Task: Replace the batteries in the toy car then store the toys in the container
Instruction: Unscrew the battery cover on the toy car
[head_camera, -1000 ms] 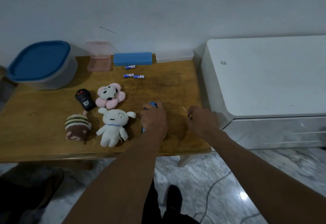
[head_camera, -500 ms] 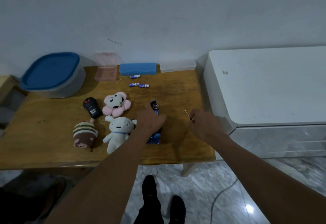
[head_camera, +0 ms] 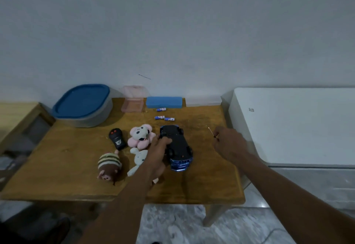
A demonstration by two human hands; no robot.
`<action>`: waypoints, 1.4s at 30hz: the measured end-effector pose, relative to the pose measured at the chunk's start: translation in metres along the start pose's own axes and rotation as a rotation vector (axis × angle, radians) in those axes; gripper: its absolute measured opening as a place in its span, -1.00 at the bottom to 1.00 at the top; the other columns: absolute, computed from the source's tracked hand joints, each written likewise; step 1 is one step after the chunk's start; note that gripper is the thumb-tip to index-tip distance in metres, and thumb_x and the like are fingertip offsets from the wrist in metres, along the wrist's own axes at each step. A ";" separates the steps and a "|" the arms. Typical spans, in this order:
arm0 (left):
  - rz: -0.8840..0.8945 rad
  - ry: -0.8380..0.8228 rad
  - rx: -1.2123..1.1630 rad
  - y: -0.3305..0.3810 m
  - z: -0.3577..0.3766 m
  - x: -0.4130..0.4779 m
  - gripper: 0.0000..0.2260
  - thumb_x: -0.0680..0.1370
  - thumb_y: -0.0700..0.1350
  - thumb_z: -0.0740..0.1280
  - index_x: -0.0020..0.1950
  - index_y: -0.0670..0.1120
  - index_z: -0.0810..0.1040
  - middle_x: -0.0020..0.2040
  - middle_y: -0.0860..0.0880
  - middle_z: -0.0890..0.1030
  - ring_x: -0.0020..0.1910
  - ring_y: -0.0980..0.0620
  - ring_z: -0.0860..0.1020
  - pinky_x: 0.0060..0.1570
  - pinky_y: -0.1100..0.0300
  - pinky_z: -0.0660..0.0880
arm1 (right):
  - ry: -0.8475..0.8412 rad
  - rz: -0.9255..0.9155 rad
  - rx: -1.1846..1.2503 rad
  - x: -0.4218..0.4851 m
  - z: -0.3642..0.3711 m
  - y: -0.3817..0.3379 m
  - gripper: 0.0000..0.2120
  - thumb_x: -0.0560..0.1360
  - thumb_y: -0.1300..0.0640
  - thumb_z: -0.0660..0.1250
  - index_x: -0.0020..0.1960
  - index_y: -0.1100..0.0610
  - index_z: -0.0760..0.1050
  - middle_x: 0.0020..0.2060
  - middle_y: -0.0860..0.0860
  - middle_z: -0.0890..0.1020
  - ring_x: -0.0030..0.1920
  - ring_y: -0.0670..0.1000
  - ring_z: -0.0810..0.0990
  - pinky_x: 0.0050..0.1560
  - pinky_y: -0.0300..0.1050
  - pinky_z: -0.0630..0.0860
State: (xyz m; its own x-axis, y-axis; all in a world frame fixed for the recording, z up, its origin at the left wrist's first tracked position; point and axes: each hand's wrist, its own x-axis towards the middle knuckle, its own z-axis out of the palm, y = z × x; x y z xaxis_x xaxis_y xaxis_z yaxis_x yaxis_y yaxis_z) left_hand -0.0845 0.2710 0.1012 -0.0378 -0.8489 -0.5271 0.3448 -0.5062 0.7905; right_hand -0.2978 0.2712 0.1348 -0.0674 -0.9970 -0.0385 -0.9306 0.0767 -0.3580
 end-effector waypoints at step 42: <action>0.382 -0.603 0.555 0.112 -0.022 0.017 0.11 0.22 -0.36 0.60 0.36 0.53 0.09 0.35 -0.10 0.42 0.26 -0.12 0.52 0.13 -0.16 0.57 | 0.039 -0.003 1.083 0.037 -0.087 -0.119 -0.89 0.49 0.23 0.40 0.01 0.18 0.60 -0.18 0.19 0.70 -0.22 0.07 0.65 -0.15 -0.06 0.61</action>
State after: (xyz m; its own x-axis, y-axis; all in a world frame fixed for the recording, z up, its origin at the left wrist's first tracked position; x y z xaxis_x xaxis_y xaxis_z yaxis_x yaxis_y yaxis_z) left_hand -0.0258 0.2028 0.1738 -0.5523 -0.8308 -0.0687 -0.0619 -0.0413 0.9972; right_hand -0.2206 0.2239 0.2569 -0.0948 -0.9954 -0.0135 -0.1198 0.0249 -0.9925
